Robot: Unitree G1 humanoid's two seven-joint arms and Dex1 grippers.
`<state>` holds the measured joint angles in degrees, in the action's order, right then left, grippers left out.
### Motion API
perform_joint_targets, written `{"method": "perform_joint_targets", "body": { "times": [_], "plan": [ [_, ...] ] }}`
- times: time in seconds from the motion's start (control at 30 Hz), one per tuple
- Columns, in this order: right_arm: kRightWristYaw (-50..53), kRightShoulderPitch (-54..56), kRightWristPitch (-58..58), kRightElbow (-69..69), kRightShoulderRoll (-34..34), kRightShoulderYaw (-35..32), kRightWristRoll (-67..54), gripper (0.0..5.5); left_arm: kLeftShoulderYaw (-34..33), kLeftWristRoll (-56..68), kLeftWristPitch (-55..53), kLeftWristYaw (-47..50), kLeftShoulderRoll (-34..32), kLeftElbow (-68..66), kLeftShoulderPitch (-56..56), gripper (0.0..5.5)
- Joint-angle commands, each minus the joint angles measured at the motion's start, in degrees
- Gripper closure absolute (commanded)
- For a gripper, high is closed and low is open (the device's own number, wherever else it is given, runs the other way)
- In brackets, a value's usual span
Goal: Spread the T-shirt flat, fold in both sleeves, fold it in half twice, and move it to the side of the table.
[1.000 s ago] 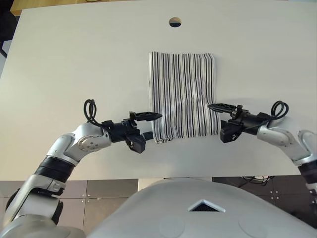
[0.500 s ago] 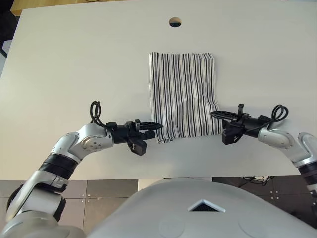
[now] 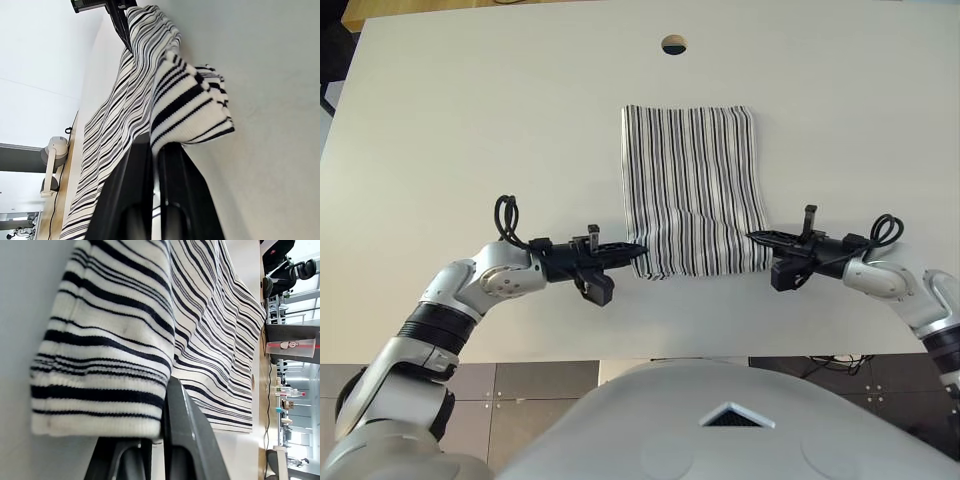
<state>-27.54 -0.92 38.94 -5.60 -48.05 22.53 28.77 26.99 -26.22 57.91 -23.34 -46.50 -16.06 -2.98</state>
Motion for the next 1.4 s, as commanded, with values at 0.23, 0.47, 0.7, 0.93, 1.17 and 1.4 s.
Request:
{"method": "perform_joint_targets", "body": {
  "times": [0.23,0.47,0.7,0.93,1.17,1.4],
  "plan": [
    [-11.5,-13.6,-5.4,11.8,-6.4,-4.5,-23.1,5.4,-0.4,17.9,-9.1,-6.8,-4.2,13.1,15.2,5.39],
    [-11.4,-4.0,-17.3,9.8,3.7,-8.9,-34.2,5.4,-9.0,24.5,-26.6,-3.2,6.8,12.5,6.6,5.39],
    [-7.1,6.8,-26.7,-0.6,12.3,-10.9,-31.9,5.4,-9.2,18.8,-34.7,-3.2,13.5,3.4,-3.4,5.39],
    [0.3,16.2,-24.4,-14.7,20.4,-10.1,-24.0,4.51,-7.6,9.9,-31.6,2.4,19.2,-10.4,-10.7,4.83],
    [3.0,22.2,-21.6,-23.7,24.6,-9.9,-21.0,3.18,-9.9,9.3,-30.3,7.5,23.2,-17.0,-13.8,3.65],
    [12.9,37.7,-19.0,-46.0,30.6,-10.7,-17.1,2.99,-13.6,10.1,-30.4,14.9,27.9,-32.0,-24.2,2.51]
  ]
}}
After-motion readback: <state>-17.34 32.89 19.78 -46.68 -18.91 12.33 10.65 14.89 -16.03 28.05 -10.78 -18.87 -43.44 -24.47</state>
